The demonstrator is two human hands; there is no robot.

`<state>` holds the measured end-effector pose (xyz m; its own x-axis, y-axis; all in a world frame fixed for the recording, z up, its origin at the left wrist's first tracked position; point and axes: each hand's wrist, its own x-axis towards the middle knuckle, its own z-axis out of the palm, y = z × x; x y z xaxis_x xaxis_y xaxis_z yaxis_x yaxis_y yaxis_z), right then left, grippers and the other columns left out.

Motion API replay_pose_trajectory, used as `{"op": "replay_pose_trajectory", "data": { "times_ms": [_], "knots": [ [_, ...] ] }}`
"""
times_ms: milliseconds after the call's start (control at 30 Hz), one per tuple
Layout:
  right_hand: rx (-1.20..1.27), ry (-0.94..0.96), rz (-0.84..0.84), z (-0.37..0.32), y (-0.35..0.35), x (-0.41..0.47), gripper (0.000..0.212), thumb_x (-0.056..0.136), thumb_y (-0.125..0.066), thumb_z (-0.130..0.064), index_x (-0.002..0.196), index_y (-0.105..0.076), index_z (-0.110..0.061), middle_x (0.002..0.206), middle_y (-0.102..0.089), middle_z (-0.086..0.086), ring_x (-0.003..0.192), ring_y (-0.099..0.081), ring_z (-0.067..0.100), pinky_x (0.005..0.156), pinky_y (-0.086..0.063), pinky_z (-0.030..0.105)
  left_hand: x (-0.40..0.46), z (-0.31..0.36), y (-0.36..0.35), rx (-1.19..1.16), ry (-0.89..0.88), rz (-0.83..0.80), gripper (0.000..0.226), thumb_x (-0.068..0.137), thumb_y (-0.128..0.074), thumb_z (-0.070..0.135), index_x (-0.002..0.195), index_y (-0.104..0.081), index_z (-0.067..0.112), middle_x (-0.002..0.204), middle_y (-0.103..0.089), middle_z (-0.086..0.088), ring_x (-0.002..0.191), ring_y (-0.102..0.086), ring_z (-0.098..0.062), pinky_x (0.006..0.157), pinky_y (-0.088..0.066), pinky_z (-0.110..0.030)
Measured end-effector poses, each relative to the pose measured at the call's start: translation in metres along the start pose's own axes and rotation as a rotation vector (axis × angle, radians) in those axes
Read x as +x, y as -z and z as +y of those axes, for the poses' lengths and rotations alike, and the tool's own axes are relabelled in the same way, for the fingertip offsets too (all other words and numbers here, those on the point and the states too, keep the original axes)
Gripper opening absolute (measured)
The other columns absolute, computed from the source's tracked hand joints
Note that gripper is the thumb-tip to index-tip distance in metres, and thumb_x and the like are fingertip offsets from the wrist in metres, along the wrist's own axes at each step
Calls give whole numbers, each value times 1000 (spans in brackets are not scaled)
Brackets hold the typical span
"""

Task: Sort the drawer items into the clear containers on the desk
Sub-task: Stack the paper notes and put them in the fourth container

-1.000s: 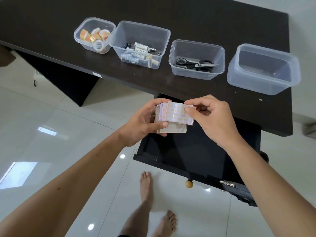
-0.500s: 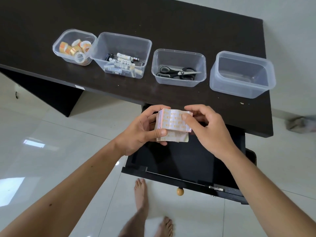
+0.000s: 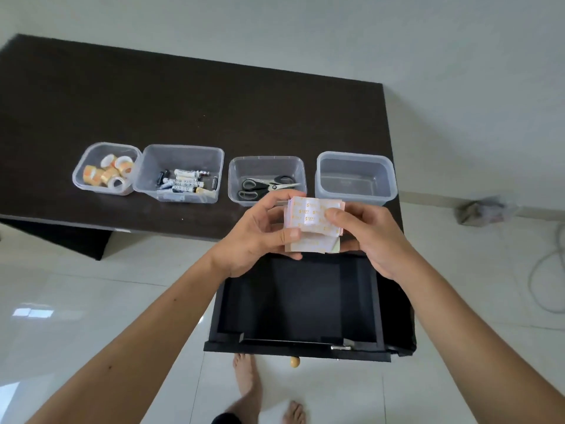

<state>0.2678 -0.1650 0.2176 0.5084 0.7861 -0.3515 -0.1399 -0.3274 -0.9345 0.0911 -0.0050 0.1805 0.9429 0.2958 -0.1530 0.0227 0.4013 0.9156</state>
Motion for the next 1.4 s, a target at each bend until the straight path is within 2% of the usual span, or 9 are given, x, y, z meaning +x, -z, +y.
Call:
{"op": "replay_pose_trajectory", "data": {
  "times_ms": [100, 267, 533, 833, 1033, 1133, 1200, 1300, 1400],
  "knots": [
    [-61, 22, 85, -25, 13, 6, 18, 97, -76, -25, 111, -80, -14, 103, -80, 9, 96, -79, 26, 80, -67, 49, 21, 33, -18, 24, 26, 89, 30, 99, -73, 26, 127, -62, 28, 121, -69, -8, 109, -72, -30, 82, -64, -56],
    [-72, 23, 179, -45, 40, 17, 16, 96, -78, -28, 108, -80, -17, 98, -79, 5, 94, -79, 25, 81, -67, 53, 59, 59, -41, 116, 22, 152, 26, 100, -71, 23, 125, -64, 27, 120, -71, -10, 110, -74, -33, 83, -64, -62],
    [-50, -11, 281, -32, 87, 59, 19, 93, -79, -32, 110, -80, -22, 102, -77, 9, 95, -79, 30, 81, -66, 59, 128, 44, -59, 141, 100, 261, 37, 98, -74, 29, 132, -61, 32, 124, -73, -2, 111, -76, -24, 88, -65, -44],
    [-198, -103, 201, -8, 122, 119, 15, 97, -74, -41, 109, -76, -32, 106, -79, -8, 100, -77, 15, 86, -67, 40, 193, 14, -50, 202, 320, 316, 31, 103, -69, 30, 129, -70, 14, 121, -77, -3, 115, -74, -25, 96, -63, -45],
    [-308, -114, 139, 7, 132, 141, 40, 95, -75, -47, 127, -73, -23, 115, -78, -10, 107, -74, 10, 94, -63, 36, 214, 2, -44, 379, 375, 355, 31, 105, -65, 29, 133, -64, 16, 120, -73, 1, 97, -69, -14, 70, -55, -22],
    [-408, -106, 116, 6, 134, 147, 46, 94, -76, -47, 134, -69, -24, 119, -75, -11, 110, -71, 9, 85, -61, 28, 217, -7, -49, 426, 400, 405, 29, 106, -63, 25, 134, -61, 19, 121, -73, 1, 109, -68, -18, 91, -58, -34],
    [-470, -106, 96, 6, 132, 151, 50, 94, -78, -41, 138, -67, -22, 122, -73, -9, 112, -70, 10, 85, -59, 27, 219, -14, -53, 518, 422, 437, 26, 105, -62, 25, 130, -62, 24, 113, -73, 1, 101, -69, -21, 97, -58, -44],
    [-541, -113, 82, 5, 124, 155, 40, 96, -77, -32, 132, -69, -16, 119, -75, -5, 112, -71, 14, 97, -59, 37, 222, -14, -58, 655, 451, 459, 25, 107, -56, 23, 132, -58, 23, 105, -68, -3, 81, -63, -19, 69, -55, -33],
    [-581, -173, 69, 1, 121, 159, 16, 100, -71, -30, 111, -73, -18, 100, -75, -1, 95, -71, 19, 84, -60, 41, 226, -10, -63, 699, 492, 471, 38, 109, -53, 22, 147, -49, 20, 106, -62, -2, 79, -61, -18, 59, -49, -28]
  ]
}}
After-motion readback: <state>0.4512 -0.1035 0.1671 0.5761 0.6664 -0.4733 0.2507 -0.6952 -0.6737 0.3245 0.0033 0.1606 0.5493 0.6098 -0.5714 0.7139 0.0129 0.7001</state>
